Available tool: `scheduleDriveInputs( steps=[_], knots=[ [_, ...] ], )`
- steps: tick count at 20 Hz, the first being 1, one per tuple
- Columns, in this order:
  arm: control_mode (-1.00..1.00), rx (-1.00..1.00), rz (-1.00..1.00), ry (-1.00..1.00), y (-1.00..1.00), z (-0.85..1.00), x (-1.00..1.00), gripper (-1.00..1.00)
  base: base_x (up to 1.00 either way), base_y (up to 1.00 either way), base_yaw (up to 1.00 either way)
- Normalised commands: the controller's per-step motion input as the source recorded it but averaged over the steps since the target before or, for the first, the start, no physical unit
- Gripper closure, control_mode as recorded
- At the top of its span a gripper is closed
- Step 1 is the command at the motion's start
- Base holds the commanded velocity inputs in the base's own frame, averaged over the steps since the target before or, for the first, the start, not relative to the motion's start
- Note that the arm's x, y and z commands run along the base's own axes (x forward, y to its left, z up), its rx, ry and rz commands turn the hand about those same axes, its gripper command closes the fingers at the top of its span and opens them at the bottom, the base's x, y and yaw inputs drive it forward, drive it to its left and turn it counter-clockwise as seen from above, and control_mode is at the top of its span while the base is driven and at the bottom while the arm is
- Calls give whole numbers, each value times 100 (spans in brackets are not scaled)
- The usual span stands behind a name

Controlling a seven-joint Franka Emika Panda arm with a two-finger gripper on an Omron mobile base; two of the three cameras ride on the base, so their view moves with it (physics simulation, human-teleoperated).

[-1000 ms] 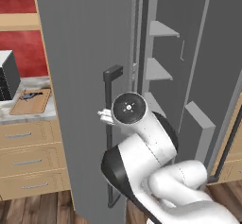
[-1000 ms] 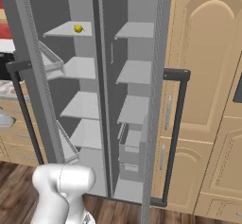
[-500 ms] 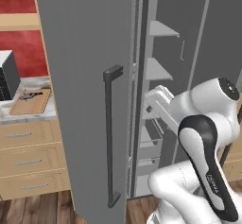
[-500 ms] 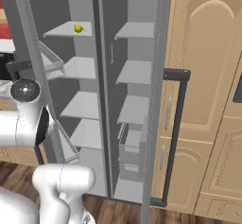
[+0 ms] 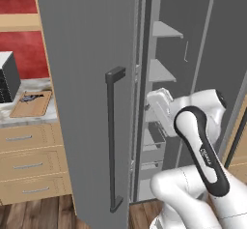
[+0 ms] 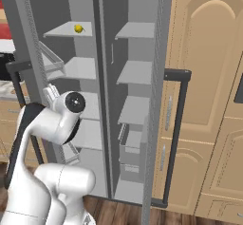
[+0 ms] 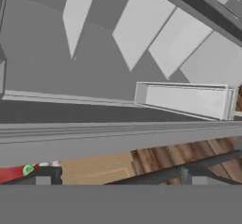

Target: Retrieve a lemon from the fridge and place it on the cutting board with the fish.

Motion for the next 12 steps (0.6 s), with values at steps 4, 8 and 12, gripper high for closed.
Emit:
scheduleDriveInputs(
  steps=[4, 8, 12],
  knots=[
    [-100, 10, 3, 0, -18, -19, 54, -100, 0, 0, 0],
    [-100, 7, 6, 0, 0, -10, 56, -100, 0, 0, 0],
    [-100, 4, 3, 0, 11, -11, 49, -100, 0, 0, 0]
  ],
)
